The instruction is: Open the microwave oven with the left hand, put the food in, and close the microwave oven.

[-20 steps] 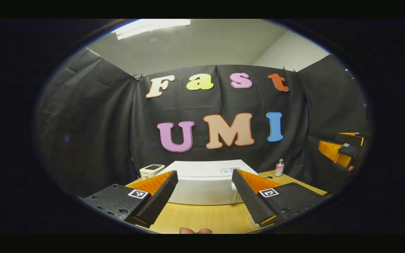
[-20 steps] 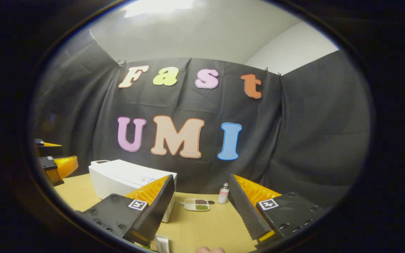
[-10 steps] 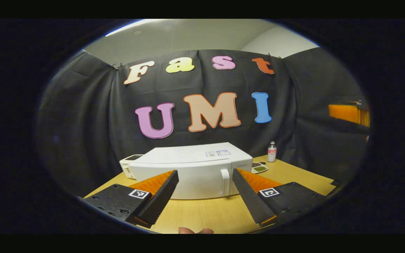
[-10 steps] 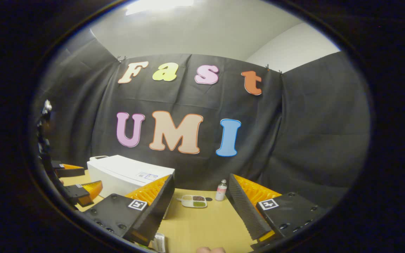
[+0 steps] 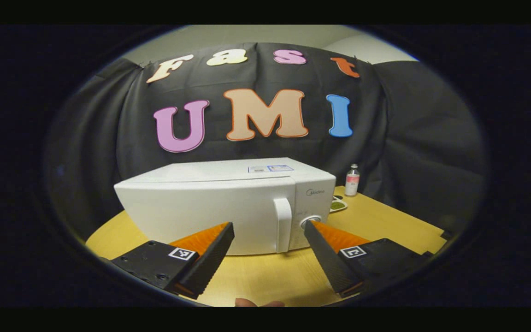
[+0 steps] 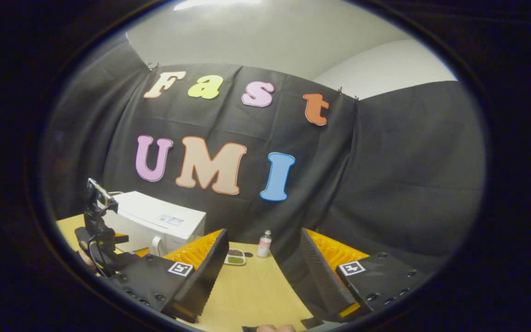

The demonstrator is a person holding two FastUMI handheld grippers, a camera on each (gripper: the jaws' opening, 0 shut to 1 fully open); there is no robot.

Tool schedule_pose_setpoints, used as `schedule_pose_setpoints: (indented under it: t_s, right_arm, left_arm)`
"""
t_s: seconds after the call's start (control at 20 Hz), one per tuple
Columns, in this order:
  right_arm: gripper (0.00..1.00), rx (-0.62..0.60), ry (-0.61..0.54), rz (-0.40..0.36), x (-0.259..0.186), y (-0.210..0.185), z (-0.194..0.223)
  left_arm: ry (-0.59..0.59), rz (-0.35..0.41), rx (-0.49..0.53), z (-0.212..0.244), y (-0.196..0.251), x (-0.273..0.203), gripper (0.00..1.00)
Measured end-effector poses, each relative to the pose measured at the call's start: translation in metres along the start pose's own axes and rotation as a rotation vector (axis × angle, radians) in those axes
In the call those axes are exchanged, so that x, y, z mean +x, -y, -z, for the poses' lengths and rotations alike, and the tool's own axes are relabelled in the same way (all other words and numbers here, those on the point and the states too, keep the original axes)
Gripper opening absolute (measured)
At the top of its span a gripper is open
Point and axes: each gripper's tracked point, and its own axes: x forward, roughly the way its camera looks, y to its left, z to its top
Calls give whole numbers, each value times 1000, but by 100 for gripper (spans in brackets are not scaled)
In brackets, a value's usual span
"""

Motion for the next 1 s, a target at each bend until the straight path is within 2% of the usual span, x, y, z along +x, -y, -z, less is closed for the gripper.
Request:
schedule_pose_setpoints:
  t_s: [0.25, 0.65, 0.75, 0.8, 0.9, 1.0]
  right_arm:
    - [98, 32, -20, 30, -10, 12, 0]
    - [97, 20, -43, 42, -16, 13, 5]
    - [98, 27, -44, 38, -17, 13, 4]
    - [98, 29, -46, 35, -16, 12, 5]
    - [98, 38, -51, 28, -16, 10, 5]
    - [97, 41, -44, 26, -18, 10, 2]
  left_arm:
    - [-61, 18, -8, 22, 9, 39, 100]
    - [-73, 56, -36, 29, 21, 59, 94]
    - [-73, 51, -34, 29, 20, 62, 80]
    - [-113, 75, -27, 37, 25, 58, 59]
    - [-68, 75, 16, 30, 28, 64, 17]
    - [-59, 90, 10, 32, 25, 61, 13]
